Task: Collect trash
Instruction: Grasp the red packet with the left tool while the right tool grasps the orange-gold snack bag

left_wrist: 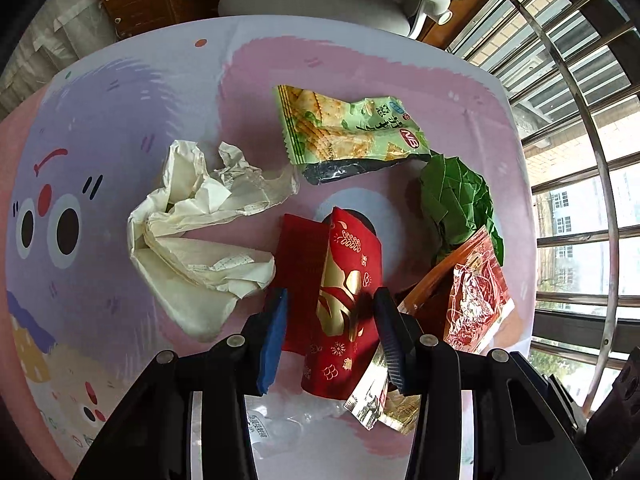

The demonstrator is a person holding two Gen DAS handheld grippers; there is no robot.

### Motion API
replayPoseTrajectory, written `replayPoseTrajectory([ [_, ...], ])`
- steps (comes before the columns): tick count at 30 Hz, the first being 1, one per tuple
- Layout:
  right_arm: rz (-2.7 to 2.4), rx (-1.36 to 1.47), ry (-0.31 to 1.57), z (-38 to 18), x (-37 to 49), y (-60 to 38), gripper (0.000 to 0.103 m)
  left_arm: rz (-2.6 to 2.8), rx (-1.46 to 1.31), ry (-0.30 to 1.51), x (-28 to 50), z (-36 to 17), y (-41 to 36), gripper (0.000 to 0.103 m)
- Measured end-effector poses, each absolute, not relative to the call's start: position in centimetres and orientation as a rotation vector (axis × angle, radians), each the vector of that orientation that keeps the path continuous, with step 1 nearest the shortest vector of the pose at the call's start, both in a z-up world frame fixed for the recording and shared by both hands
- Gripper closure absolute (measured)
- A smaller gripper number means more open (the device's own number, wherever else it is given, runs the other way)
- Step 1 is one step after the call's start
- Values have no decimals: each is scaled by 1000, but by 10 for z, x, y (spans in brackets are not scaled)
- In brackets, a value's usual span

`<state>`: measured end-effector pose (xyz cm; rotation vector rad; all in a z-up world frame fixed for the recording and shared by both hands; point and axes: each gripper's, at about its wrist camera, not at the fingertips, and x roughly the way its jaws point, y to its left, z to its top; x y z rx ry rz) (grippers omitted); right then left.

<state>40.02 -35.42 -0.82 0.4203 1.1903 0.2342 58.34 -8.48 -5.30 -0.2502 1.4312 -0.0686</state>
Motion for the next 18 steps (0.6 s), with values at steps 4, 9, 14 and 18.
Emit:
replayPoseTrajectory([
  [4, 205, 459, 1216, -12, 418, -348, 31, -98, -259, 1424, 585, -55, -91, 82],
  [9, 131, 513, 1252, -16, 443, -337, 24, -114, -264, 1383, 581, -45, -96, 88],
  [14, 82, 506, 1303, -23, 463, -317, 23, -116, -340, 1327, 571, -20, -81, 88],
  [18, 26, 359, 1334, -32, 475, -289, 23, -105, -382, 1294, 563, -5, -62, 88],
])
